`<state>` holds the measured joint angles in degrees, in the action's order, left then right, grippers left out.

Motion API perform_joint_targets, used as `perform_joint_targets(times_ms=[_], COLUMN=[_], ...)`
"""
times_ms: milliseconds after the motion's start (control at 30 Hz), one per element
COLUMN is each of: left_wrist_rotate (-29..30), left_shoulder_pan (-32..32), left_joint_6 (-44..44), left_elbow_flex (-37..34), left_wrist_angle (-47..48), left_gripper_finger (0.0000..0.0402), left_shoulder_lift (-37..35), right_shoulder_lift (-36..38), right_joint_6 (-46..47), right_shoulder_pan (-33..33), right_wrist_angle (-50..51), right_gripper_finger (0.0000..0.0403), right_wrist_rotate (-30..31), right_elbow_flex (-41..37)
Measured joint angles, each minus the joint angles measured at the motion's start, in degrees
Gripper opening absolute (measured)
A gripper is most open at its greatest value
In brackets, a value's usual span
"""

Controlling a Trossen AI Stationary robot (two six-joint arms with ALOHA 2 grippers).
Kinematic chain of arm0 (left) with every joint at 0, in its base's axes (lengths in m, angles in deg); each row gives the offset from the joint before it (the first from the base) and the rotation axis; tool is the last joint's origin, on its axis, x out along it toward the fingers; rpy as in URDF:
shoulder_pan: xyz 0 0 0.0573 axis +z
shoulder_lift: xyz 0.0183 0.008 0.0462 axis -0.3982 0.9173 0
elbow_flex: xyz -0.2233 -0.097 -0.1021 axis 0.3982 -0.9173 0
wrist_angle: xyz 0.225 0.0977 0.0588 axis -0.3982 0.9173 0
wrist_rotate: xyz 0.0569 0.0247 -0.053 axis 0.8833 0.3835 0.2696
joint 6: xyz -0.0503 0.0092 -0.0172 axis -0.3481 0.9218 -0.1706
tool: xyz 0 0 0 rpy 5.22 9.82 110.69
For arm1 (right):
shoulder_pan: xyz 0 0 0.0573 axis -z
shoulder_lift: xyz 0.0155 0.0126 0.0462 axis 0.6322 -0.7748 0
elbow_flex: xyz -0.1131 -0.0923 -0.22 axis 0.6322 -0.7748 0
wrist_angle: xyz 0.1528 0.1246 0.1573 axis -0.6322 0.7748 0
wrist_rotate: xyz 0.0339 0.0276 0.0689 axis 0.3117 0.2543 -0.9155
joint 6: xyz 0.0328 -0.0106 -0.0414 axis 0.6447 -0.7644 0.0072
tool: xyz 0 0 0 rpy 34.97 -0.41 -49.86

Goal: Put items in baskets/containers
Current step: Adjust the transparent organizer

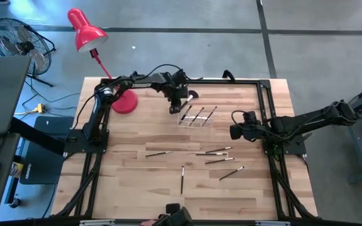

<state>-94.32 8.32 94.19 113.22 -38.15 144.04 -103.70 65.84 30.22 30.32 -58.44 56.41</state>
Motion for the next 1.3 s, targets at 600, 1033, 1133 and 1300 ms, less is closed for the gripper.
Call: perform_joint_targets(times_ms=[600, 1033, 1133, 1300], left_wrist_rotate=[8.87, 0.21, 0.27, 1.46], left_shoulder_pan=[-1.54, -1.44, -1.63, -1.96], left_joint_6=[11.66, 20.48, 24.85, 33.18], left_elbow_flex=[0.27, 7.8, 7.69, 7.69], left_wrist_angle=[2.86, 7.53, 7.44, 6.12], left_gripper_finger=[0.0108, 0.0009, 0.001, 0.0002], left_shoulder_lift=[-0.02, -0.48, -0.34, -0.24], right_shoulder_lift=[0.0, 0.0, 0.0, 0.0], right_joint_6=[-1.53, -1.22, -1.11, -1.11], right_shoulder_pan=[0.0, 0.0, 0.0, 0.0], right_wrist_angle=[0.0, 0.0, -0.23, -0.7], right_gripper_finger=[0.0, 0.0, 0.0, 0.0], right_wrist_rotate=[-0.33, -0.3, -0.3, 0.15], right_elbow_flex=[0.0, 0.0, 0.0, 0.0])
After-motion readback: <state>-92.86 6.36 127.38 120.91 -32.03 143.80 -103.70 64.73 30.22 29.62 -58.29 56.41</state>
